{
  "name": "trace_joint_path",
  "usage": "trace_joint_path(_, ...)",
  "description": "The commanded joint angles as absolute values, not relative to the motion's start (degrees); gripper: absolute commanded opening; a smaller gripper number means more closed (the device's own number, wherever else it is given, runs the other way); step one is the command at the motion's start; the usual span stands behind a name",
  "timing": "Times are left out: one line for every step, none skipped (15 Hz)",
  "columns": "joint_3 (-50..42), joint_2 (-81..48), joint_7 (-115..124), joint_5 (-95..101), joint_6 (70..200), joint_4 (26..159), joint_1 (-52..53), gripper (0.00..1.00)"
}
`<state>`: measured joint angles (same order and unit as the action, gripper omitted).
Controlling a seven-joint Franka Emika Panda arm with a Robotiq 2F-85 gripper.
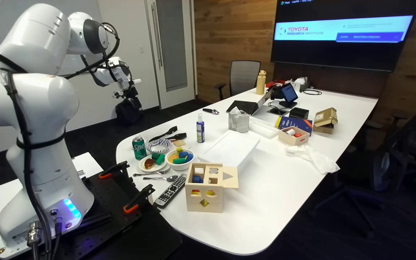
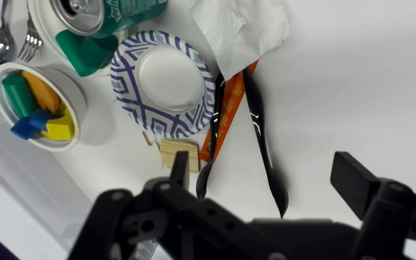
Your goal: Wipe the striped bowl with the paper towel
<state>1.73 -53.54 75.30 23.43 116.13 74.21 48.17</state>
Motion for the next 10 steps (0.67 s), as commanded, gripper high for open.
trace_joint_path(1.4, -42.6, 78.5, 25.5, 120.2, 87.9, 47.9, 1.0)
trace_joint_path(1.4, -40.5, 78.6, 25.7, 121.2, 90.4, 47.5, 1.0)
trace_joint_path(1.4, -38.7, 78.9, 26.0, 122.5, 92.9, 47.0, 1.0)
trace_joint_path(1.3, -36.9, 78.9, 26.0, 123.9, 95.5, 46.5, 1.0)
trace_joint_path(0.7, -35.3, 78.6, 25.7, 125.4, 97.8, 46.5, 1.0)
trace_joint_path(0.6, -33.7, 78.8, 26.0, 127.0, 100.4, 46.0, 1.0)
trace_joint_path(0.4, -31.9, 78.7, 26.3, 128.6, 103.1, 45.6, 1.0)
trace_joint_path(0.2, -30.4, 78.7, 26.6, 130.2, 105.7, 45.2, 1.0)
trace_joint_path(0.2, -28.7, 78.4, 26.9, 131.7, 108.6, 44.7, 1.0)
trace_joint_path(0.1, -27.1, 78.0, 27.8, 133.2, 111.4, 44.2, 1.0)
